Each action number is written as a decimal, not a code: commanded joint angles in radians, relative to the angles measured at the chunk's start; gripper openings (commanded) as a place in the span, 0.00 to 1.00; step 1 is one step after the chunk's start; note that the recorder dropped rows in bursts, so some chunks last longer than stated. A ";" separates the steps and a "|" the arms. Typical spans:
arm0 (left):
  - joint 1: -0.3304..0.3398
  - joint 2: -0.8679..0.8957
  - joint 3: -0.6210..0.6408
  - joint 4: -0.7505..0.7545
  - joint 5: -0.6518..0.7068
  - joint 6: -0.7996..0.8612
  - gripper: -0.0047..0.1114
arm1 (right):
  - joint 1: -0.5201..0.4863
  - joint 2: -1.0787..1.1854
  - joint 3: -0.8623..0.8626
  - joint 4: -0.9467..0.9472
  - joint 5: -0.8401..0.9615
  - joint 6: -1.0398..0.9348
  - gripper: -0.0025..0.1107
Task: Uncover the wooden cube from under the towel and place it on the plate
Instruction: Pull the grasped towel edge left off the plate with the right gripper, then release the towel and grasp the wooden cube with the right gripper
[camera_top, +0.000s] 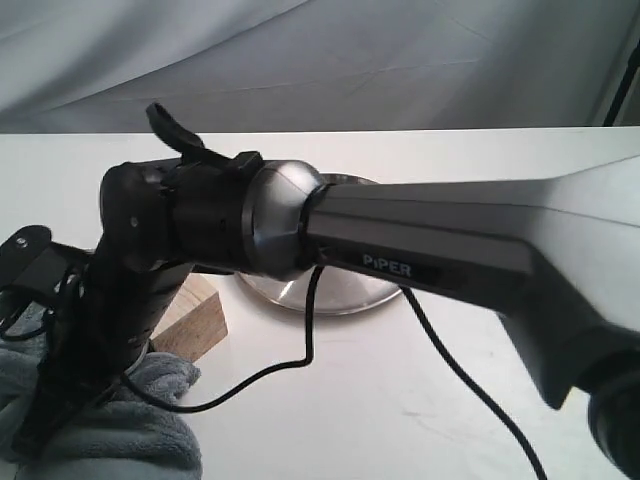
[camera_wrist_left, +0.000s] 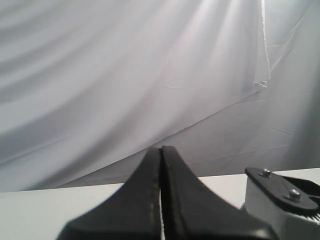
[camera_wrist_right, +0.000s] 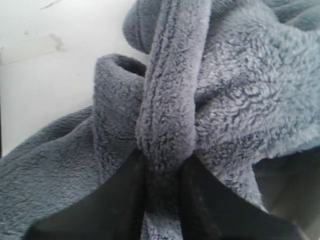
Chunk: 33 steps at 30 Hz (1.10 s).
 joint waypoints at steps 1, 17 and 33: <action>0.002 -0.003 0.003 -0.001 -0.008 -0.005 0.04 | 0.044 -0.004 -0.006 0.002 0.031 -0.015 0.12; 0.002 -0.003 0.003 -0.001 -0.008 -0.005 0.04 | 0.059 0.033 -0.006 0.046 0.016 0.048 0.41; 0.002 -0.003 0.003 -0.001 -0.008 -0.005 0.04 | 0.006 -0.106 -0.006 -0.189 -0.066 0.290 0.77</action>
